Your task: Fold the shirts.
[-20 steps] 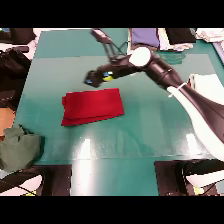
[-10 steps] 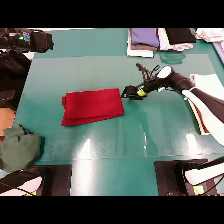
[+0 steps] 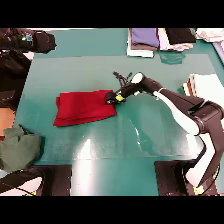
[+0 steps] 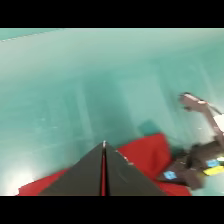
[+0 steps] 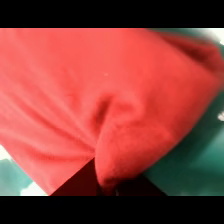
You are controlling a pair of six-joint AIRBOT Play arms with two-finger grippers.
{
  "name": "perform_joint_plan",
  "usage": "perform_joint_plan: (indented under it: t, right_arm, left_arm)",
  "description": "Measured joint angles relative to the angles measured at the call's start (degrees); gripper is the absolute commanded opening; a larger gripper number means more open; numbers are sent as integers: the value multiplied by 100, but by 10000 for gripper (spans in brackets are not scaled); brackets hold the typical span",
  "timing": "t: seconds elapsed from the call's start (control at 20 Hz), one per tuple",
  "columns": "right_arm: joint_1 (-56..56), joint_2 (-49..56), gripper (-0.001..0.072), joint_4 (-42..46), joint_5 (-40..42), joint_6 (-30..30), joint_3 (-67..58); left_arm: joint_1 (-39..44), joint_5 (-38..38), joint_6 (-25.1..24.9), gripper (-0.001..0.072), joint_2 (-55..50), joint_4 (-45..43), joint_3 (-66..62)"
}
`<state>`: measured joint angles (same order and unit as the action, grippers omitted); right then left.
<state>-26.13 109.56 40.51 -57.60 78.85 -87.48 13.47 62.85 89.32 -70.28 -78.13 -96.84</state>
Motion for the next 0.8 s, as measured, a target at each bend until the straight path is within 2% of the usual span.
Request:
perform_joint_plan:
  t: [0.15,0.35,0.55,0.8]
  right_arm:
    - [79,-92,16,264,107,0,-481]
    - [909,-791,16,1198,-74,140,-780]
    - [2426,-1670,16,2205,-553,269,-861]
    - [4535,-2306,16,2632,-780,313,-887]
  left_arm:
    - [197,2,0,23,0,92,0]
    - [688,-46,-72,23,0,127,0]
    - [1043,-179,-111,24,0,151,0]
    - [1167,-323,-120,24,-2,195,0]
